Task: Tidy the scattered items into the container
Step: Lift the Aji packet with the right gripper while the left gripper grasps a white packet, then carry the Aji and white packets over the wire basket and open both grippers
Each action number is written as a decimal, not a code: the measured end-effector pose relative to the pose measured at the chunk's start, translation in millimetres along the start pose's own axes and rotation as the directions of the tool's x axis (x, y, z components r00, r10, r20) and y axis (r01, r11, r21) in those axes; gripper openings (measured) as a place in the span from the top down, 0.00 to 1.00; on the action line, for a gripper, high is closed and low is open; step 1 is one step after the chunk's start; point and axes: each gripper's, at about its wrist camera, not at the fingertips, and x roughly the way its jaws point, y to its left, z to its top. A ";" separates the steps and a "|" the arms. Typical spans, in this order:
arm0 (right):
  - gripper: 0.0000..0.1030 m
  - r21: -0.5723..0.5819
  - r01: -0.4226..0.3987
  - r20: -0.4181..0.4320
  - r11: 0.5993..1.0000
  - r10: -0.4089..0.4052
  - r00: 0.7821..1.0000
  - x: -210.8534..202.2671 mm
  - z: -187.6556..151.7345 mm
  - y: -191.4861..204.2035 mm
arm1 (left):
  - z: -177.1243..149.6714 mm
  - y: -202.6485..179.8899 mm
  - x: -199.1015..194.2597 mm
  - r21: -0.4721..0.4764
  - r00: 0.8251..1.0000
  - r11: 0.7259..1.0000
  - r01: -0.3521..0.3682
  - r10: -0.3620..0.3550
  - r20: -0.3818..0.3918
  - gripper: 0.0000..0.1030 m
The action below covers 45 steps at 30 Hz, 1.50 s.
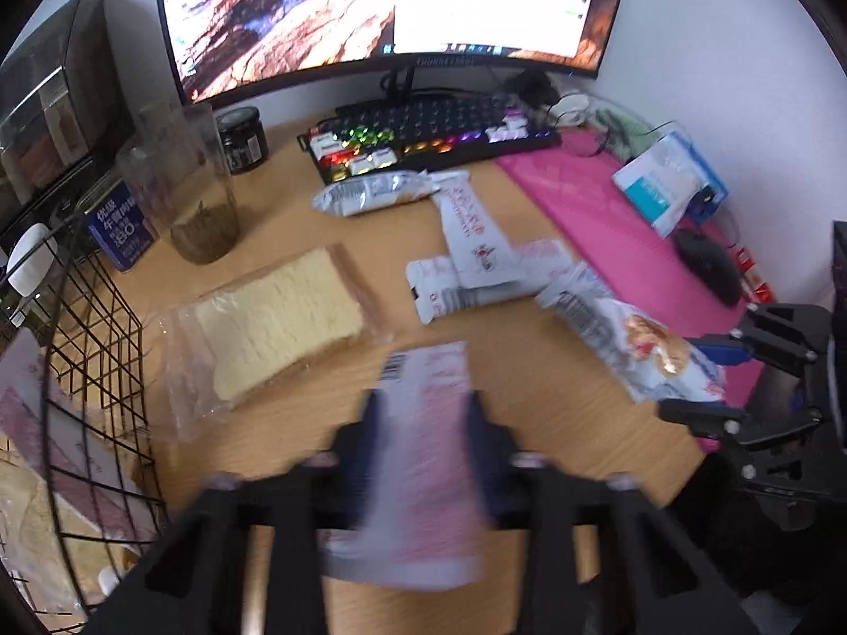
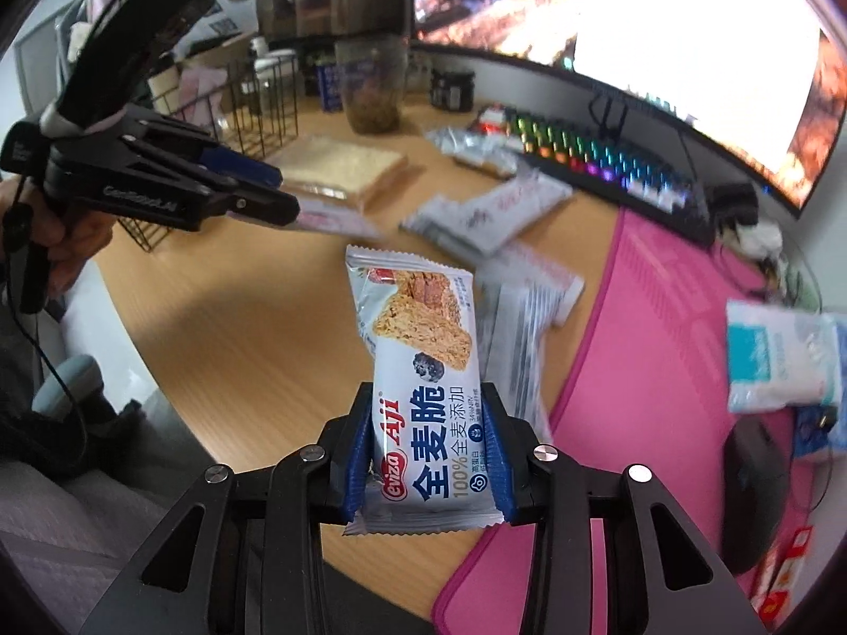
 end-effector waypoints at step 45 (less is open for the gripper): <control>0.62 -0.076 -0.055 0.146 0.996 0.065 0.987 -2.4 67.2 16.6 | 12.0 25.4 -56.9 -0.062 0.981 0.996 -0.068 0.078 0.175 0.51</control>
